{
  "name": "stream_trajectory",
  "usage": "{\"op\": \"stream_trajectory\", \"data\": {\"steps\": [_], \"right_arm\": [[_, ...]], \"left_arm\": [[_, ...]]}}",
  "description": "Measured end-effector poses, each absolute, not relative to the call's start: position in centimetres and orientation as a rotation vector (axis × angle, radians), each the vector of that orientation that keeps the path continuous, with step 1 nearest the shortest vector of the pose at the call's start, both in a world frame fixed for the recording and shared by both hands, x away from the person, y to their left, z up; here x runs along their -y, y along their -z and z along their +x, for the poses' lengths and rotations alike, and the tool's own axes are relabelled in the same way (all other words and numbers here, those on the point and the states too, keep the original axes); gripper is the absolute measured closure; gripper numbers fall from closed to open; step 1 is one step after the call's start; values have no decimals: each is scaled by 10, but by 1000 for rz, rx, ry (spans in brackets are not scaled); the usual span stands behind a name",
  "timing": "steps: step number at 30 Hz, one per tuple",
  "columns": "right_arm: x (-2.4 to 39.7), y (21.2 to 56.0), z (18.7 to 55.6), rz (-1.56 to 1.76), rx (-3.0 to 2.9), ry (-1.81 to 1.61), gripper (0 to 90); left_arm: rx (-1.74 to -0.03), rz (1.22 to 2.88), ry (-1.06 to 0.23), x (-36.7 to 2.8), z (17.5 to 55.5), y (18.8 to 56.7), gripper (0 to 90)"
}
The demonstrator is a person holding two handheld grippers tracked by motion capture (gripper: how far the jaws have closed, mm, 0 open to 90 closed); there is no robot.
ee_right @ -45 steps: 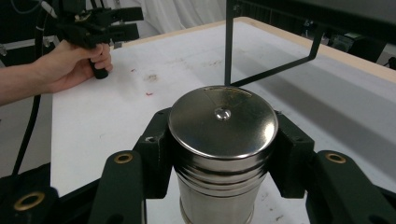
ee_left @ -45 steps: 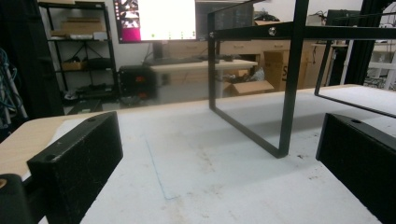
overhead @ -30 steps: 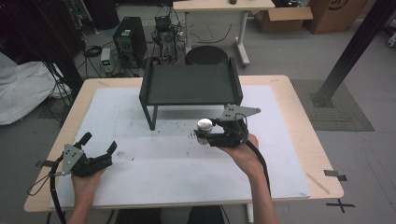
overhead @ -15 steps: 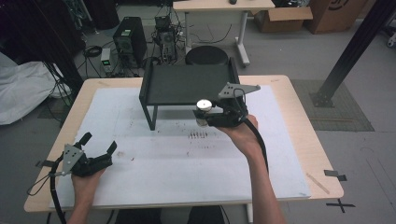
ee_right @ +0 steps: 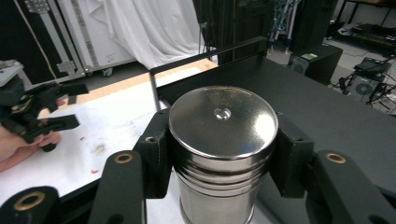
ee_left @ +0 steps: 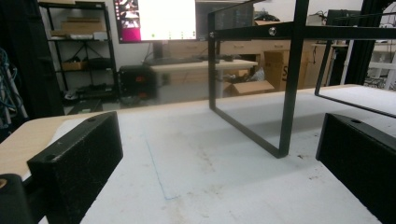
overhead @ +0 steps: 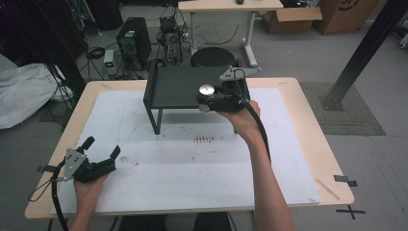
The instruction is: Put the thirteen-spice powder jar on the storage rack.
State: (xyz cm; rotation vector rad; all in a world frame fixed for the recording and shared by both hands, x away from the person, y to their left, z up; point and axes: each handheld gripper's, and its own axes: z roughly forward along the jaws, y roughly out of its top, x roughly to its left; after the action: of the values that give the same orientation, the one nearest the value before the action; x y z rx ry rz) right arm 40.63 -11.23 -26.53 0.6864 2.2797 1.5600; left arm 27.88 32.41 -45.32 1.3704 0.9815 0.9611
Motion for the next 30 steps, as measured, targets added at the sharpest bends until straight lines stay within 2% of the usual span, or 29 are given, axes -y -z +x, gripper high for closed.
{"op": "stream_trajectory", "data": {"steps": [30], "right_arm": [[94,289,464,771,-2217,-1545,493]], "left_arm": [[-985,1374,-960,-324,279,453,13]]}}
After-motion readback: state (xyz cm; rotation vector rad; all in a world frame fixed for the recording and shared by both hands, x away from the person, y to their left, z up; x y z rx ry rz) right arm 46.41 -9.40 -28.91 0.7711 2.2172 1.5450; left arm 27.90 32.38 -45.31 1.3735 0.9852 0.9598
